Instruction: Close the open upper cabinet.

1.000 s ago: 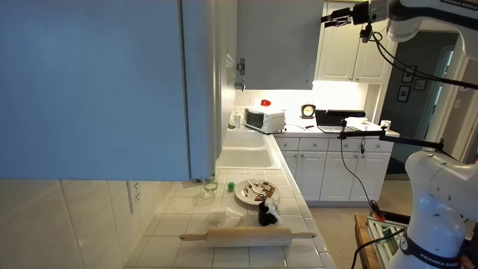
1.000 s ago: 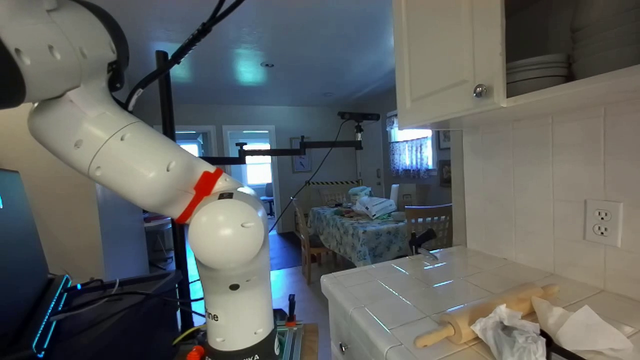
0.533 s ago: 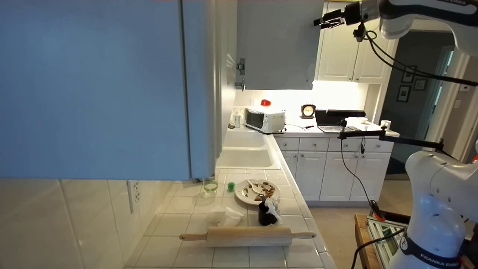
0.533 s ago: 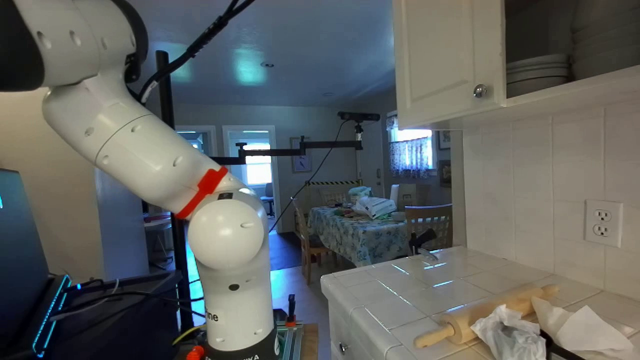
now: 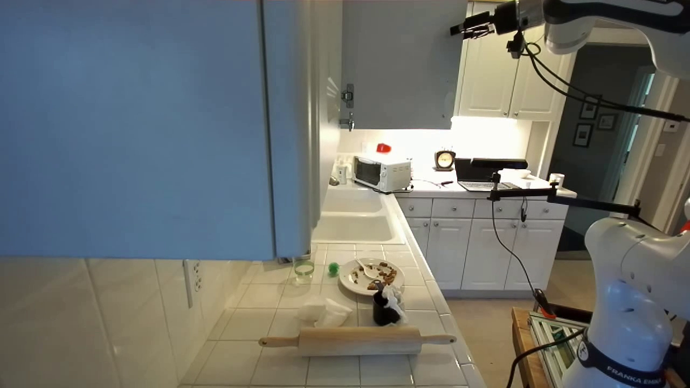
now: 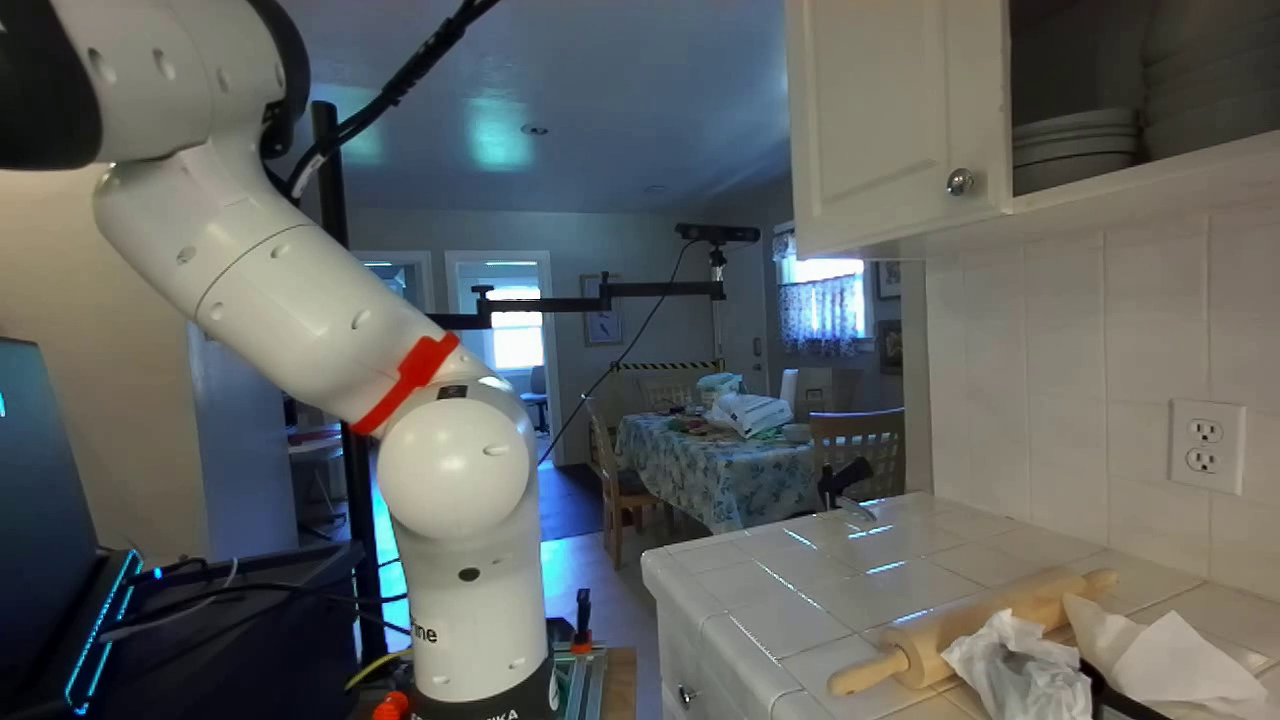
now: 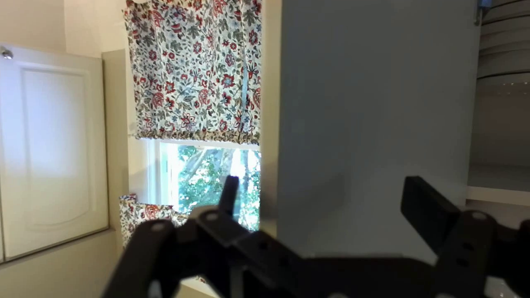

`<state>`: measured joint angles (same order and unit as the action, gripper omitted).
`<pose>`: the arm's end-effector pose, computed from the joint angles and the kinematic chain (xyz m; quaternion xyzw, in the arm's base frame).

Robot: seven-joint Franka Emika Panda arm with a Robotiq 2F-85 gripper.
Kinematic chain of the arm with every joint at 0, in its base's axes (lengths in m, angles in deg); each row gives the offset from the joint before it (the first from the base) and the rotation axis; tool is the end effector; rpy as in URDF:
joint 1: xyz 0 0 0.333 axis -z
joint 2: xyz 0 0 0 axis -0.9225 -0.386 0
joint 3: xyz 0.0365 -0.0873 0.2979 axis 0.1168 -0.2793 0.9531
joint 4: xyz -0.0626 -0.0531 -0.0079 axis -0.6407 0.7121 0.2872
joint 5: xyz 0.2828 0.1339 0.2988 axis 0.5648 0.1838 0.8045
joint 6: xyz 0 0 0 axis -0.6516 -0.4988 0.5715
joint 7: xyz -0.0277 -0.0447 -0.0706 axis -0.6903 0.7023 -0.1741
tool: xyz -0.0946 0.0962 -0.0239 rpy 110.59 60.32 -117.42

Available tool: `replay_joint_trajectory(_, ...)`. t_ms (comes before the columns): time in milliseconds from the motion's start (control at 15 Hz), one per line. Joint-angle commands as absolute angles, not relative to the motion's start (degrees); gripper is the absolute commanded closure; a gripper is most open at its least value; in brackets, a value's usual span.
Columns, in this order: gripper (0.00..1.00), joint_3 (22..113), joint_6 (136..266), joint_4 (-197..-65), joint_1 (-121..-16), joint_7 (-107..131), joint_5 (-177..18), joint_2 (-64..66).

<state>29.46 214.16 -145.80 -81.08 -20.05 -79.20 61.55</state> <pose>0.3062 -0.3865 0.8350 0.7767 -0.0861 0.6186 0.0816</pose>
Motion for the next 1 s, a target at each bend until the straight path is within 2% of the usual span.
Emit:
replay_joint_trajectory(0, 0.00, 28.41, 213.50, -144.31, -84.40, -25.23, -76.15, 62.75)
replay_joint_trajectory(467, 0.00, 30.13, 212.97, -145.89, -84.24, -26.31, -74.76, 64.95)
replay_joint_trajectory(933, 0.00, 36.52, 210.37, -149.13, -80.18, -22.72, -74.71, 67.44)
